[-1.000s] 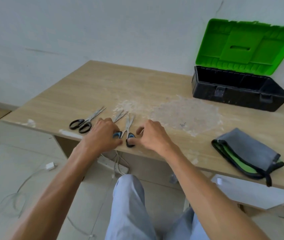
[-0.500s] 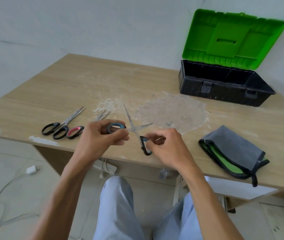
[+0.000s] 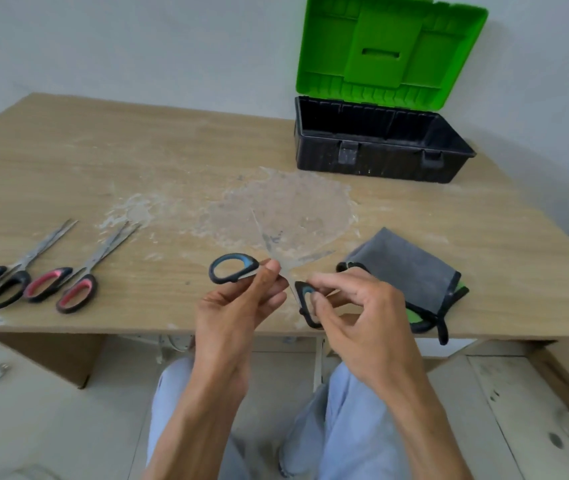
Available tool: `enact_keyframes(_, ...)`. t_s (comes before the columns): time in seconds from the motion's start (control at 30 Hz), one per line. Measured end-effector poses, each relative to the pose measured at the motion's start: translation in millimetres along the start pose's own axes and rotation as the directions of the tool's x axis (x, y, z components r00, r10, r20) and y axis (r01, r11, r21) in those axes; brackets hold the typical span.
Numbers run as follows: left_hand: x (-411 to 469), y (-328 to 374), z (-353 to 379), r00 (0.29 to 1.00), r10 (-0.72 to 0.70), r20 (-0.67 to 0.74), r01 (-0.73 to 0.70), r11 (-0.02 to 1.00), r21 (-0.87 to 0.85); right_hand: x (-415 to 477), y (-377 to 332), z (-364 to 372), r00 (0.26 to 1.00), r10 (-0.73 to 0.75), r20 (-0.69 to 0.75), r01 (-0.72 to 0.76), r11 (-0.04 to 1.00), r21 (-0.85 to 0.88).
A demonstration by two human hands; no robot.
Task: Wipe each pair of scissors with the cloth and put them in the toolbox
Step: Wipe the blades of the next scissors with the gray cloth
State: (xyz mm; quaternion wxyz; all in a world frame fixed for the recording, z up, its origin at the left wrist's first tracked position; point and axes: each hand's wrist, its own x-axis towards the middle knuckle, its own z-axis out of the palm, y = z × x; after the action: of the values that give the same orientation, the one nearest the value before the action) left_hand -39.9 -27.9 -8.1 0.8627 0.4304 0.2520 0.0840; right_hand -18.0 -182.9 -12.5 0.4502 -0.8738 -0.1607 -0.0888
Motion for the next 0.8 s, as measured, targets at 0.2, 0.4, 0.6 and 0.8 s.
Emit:
enact_keyframes(0.2, 2.8, 3.8, -5.9, 0.992, -0.033, -0.122, 0.022, 0.996, -0.088, 17.7, 25.9, -11.8, 0.945, 0.081, -0.316, -0.116, 0.989, -0.092)
enact_keyframes(0.4, 2.4, 7.6, -6.1, 0.998, -0.035, -0.055, 0.032, 0.998, -0.052, 39.6, 54.1, -6.2, 0.941, 0.250, -0.229, -0.335, 0.797, -0.503)
enact_keyframes(0.6, -0.1, 5.4, -5.8, 0.999, -0.044, 0.012, 0.044, 0.999, -0.011, 49.6, 69.5, -18.2, 0.968, 0.123, -0.221, -0.204, 0.896, -0.395)
enact_keyframes(0.8, -3.4, 6.4, -6.3, 0.998, -0.028, 0.056, 0.024, 0.996, 0.081, 54.4, 50.6, -43.4, 0.969, 0.223, -0.111, -0.235, 0.965, -0.116)
